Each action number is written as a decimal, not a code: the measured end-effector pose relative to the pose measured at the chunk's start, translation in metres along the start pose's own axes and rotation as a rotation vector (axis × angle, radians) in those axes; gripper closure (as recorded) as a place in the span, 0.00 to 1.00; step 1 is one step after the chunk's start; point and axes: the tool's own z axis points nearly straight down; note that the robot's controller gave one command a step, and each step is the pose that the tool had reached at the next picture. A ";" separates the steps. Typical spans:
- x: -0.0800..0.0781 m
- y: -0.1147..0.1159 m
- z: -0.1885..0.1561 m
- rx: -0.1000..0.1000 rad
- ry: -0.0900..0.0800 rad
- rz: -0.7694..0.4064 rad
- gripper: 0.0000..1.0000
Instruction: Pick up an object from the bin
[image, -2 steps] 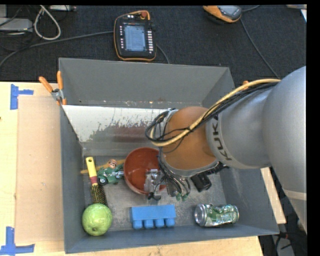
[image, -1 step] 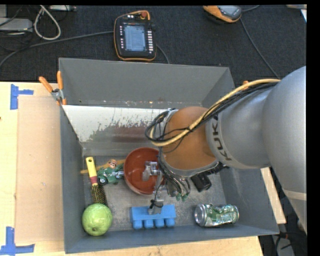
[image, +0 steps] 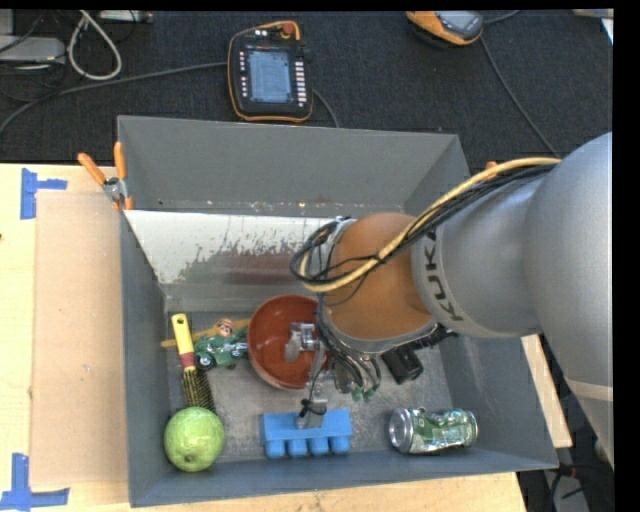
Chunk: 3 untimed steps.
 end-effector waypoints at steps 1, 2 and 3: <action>-0.035 -0.017 -0.085 -0.001 -0.010 -0.015 0.00; -0.013 -0.029 -0.090 0.000 0.016 -0.079 0.00; -0.019 -0.054 0.001 0.000 0.001 -0.101 0.00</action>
Offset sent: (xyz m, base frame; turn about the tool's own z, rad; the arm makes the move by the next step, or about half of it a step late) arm 0.0136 -0.0292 0.0918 -0.0799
